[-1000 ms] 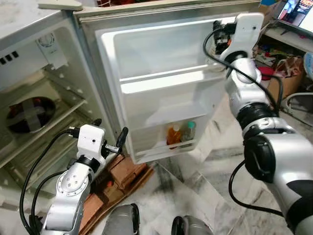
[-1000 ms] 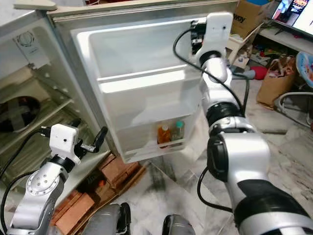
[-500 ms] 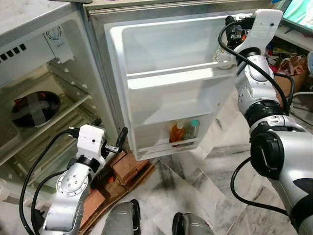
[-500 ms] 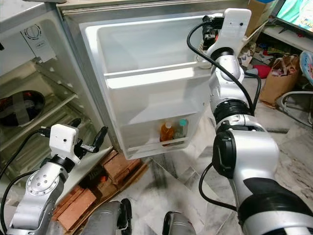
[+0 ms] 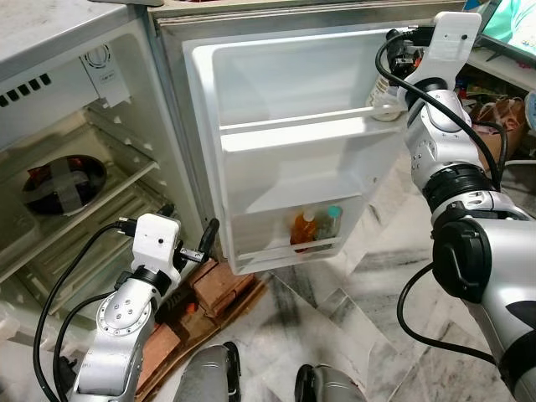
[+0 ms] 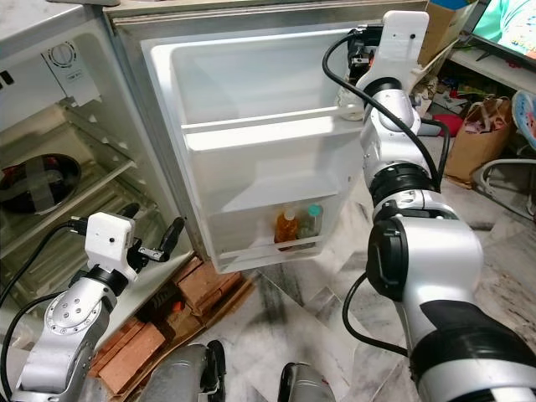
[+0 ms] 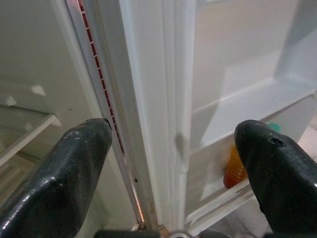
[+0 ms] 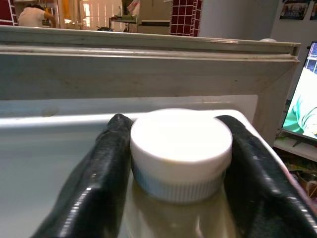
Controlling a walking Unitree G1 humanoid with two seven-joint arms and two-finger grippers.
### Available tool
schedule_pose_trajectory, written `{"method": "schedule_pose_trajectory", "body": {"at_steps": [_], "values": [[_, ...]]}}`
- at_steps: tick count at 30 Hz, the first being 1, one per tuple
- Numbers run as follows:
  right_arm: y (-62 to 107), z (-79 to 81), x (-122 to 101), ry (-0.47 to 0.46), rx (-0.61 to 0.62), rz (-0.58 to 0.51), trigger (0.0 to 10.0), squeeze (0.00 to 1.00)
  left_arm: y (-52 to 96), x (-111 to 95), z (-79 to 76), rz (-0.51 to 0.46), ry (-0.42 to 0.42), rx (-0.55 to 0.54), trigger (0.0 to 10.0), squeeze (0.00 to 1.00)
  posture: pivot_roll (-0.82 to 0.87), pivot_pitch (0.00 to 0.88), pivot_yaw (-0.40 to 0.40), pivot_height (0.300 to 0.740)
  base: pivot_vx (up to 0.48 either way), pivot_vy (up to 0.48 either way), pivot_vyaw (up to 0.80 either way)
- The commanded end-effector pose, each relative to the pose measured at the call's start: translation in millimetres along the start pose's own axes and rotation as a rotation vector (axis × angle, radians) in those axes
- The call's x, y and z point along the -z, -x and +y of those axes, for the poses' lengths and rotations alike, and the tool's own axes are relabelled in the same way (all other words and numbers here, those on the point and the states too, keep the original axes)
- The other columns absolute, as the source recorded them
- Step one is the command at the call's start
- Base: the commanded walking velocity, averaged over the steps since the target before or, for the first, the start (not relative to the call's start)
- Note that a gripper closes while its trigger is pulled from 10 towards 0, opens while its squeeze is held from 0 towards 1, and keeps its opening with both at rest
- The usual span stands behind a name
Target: Restocking fridge
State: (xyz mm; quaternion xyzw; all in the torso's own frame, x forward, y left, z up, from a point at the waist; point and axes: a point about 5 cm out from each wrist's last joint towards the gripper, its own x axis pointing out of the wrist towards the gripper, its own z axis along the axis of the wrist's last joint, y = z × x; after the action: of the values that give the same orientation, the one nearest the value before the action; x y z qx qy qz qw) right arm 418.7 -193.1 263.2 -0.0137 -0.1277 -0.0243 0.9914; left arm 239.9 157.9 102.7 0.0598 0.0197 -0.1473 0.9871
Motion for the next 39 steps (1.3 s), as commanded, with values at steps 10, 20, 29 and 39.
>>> {"method": "schedule_pose_trajectory", "body": {"at_steps": [10, 20, 29, 39], "values": [[-2.0, -12.6, -16, -0.010, 0.046, -0.089, 10.0, 1.00, 0.6, 3, -1.9, 0.022, -0.009, 0.020, 10.0, 0.00, 0.08, 0.104, -0.018, 0.740, 0.000, 0.000, 0.00], [-3.1, -6.8, -52, -0.020, -0.002, -0.311, 10.0, 1.00, -0.5, 4, -2.4, 0.021, -0.010, 0.020, 10.0, 0.00, 0.07, 0.090, -0.018, 0.740, 0.000, 0.000, 0.00], [10.0, -5.4, -45, 0.008, -0.050, -0.387, 10.0, 1.00, -5.1, 4, -0.6, 0.012, -0.004, 0.007, 10.0, 0.00, 0.06, 0.064, -0.017, 0.740, 0.000, 0.000, 0.00], [20.0, -2.2, -44, 0.014, -0.073, -0.443, 10.0, 1.00, -11.8, 2, -2.1, -0.001, -0.006, 0.021, 10.0, 0.00, 0.04, 0.043, -0.008, 0.740, 0.000, 0.000, 0.00]]}}
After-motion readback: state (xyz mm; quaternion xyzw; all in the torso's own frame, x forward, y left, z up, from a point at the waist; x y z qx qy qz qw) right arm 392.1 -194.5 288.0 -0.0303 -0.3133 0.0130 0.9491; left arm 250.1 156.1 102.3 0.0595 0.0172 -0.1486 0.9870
